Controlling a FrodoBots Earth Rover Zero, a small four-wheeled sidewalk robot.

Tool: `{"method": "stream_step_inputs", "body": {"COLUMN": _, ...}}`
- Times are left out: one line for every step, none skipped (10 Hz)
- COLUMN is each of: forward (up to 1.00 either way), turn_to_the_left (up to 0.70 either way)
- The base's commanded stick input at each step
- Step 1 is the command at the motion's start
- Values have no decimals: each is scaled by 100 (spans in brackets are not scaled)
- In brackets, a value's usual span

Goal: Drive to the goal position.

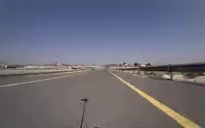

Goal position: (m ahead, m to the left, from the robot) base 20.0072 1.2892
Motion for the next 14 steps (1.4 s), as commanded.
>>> {"method": "stream_step_inputs", "body": {"forward": 100, "turn_to_the_left": 2}}
{"method": "stream_step_inputs", "body": {"forward": 100, "turn_to_the_left": 2}}
{"method": "stream_step_inputs", "body": {"forward": 100, "turn_to_the_left": 2}}
{"method": "stream_step_inputs", "body": {"forward": 100, "turn_to_the_left": 2}}
{"method": "stream_step_inputs", "body": {"forward": 100, "turn_to_the_left": 2}}
{"method": "stream_step_inputs", "body": {"forward": 100, "turn_to_the_left": 2}}
{"method": "stream_step_inputs", "body": {"forward": 100, "turn_to_the_left": 1}}
{"method": "stream_step_inputs", "body": {"forward": 100, "turn_to_the_left": 0}}
{"method": "stream_step_inputs", "body": {"forward": 100, "turn_to_the_left": 0}}
{"method": "stream_step_inputs", "body": {"forward": 100, "turn_to_the_left": 0}}
{"method": "stream_step_inputs", "body": {"forward": 100, "turn_to_the_left": 0}}
{"method": "stream_step_inputs", "body": {"forward": 100, "turn_to_the_left": 0}}
{"method": "stream_step_inputs", "body": {"forward": 100, "turn_to_the_left": 0}}
{"method": "stream_step_inputs", "body": {"forward": 100, "turn_to_the_left": 0}}
